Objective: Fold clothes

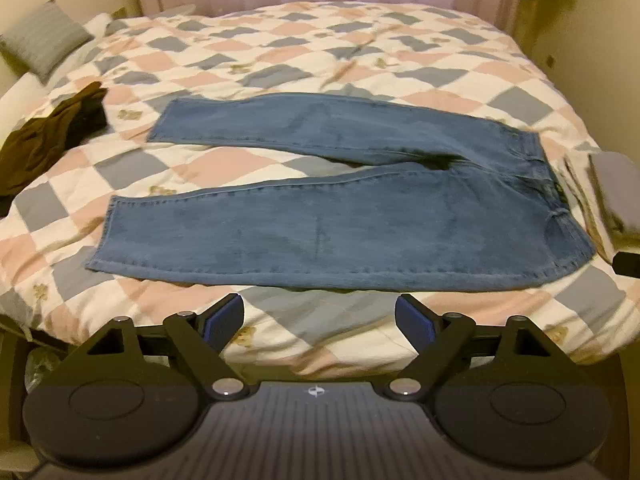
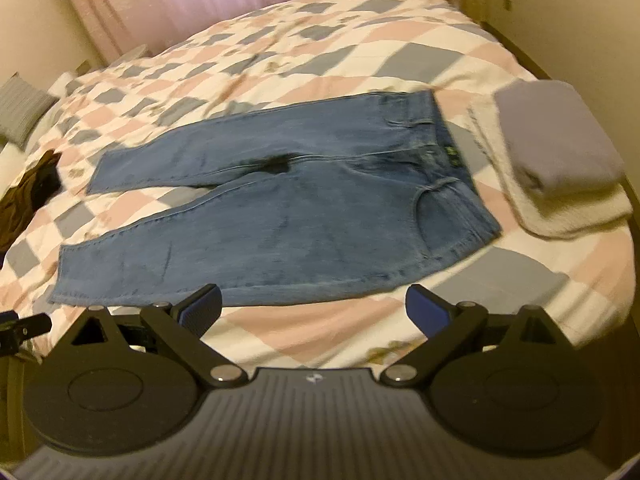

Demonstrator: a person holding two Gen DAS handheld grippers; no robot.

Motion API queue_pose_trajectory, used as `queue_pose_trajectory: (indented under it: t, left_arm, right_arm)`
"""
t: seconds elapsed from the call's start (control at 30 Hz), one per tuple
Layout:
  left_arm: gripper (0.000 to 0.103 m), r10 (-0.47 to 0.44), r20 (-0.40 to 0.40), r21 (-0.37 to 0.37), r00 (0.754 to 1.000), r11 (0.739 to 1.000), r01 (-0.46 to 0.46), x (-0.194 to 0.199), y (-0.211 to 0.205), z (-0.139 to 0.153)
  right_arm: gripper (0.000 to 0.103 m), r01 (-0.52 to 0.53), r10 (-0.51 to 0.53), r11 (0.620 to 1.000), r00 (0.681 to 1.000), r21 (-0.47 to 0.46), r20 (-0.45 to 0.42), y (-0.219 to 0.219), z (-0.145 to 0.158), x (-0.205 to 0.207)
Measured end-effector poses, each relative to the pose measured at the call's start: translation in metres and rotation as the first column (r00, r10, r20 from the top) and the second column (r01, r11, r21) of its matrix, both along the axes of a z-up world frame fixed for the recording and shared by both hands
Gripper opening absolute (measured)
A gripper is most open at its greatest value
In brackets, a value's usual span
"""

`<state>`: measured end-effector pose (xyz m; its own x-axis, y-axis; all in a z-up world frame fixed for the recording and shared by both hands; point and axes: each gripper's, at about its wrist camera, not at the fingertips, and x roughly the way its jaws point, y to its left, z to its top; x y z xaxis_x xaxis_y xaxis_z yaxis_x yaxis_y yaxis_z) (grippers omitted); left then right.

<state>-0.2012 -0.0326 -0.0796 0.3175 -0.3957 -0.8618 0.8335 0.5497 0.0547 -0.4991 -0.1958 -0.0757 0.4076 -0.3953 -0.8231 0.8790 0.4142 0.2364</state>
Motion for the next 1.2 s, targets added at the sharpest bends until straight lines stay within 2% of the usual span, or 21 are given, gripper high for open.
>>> queue_pose_trajectory:
  t: [0.27, 0.53, 0.63, 0.73, 0.87, 0.93, 1.03, 1.13, 1.17, 1.2]
  left_arm:
    - [0.086, 0.09, 0.015, 0.015, 0.996, 0.996, -0.091, 0.029, 0.011, -0.001]
    - [0.086, 0.132, 0.01, 0.032, 0.991, 0.991, -0.133, 0.064, 0.004, -0.008]
    - [0.087, 0.095, 0.012, 0.04, 0.995, 0.995, -0.095, 0.083, -0.014, -0.016]
    - [0.09, 0.019, -0.006, 0.047, 1.0, 0.999, -0.019, 0.11, -0.046, -0.032]
    - [0.09, -0.114, -0.082, 0.028, 0.99, 0.993, 0.116, 0.16, -0.116, -0.059]
    - [0.09, -0.19, -0.108, 0.016, 0.976, 0.981, 0.193, 0.185, -0.159, -0.075]
    - [0.09, -0.351, -0.057, 0.008, 0.935, 0.936, 0.352, 0.217, -0.233, -0.099]
    - [0.088, -0.508, 0.033, 0.041, 0.861, 0.861, 0.507, 0.248, -0.301, -0.127]
    - [0.085, -0.55, 0.055, 0.059, 0.833, 0.835, 0.547, 0.257, -0.321, -0.137]
    - [0.077, -0.591, 0.076, 0.078, 0.803, 0.807, 0.586, 0.267, -0.342, -0.147]
  right_arm:
    - [0.098, -0.077, 0.077, 0.997, 0.997, 0.007, -0.005, -0.006, 0.001, 0.03]
    - [0.098, -0.089, 0.09, 0.995, 0.996, 0.045, -0.026, -0.026, -0.011, 0.052]
    - [0.098, -0.097, 0.099, 0.993, 0.995, 0.074, -0.028, -0.042, -0.025, 0.064]
    - [0.098, -0.098, 0.1, 0.989, 0.995, 0.112, -0.007, -0.068, -0.043, 0.075]
    - [0.098, -0.078, 0.063, 0.986, 0.993, 0.148, 0.098, -0.122, -0.064, 0.083]
    - [0.098, -0.074, 0.049, 0.985, 0.986, 0.156, 0.16, -0.156, -0.075, 0.087]
    - [0.097, -0.092, 0.066, 0.985, 0.983, 0.144, 0.173, -0.215, -0.097, 0.104]
    - [0.091, -0.139, 0.13, 0.987, 0.985, 0.081, 0.112, -0.271, -0.114, 0.125]
    - [0.086, -0.16, 0.155, 0.985, 0.984, 0.058, 0.09, -0.29, -0.12, 0.132]
    - [0.076, -0.182, 0.179, 0.983, 0.981, 0.035, 0.068, -0.31, -0.125, 0.139]
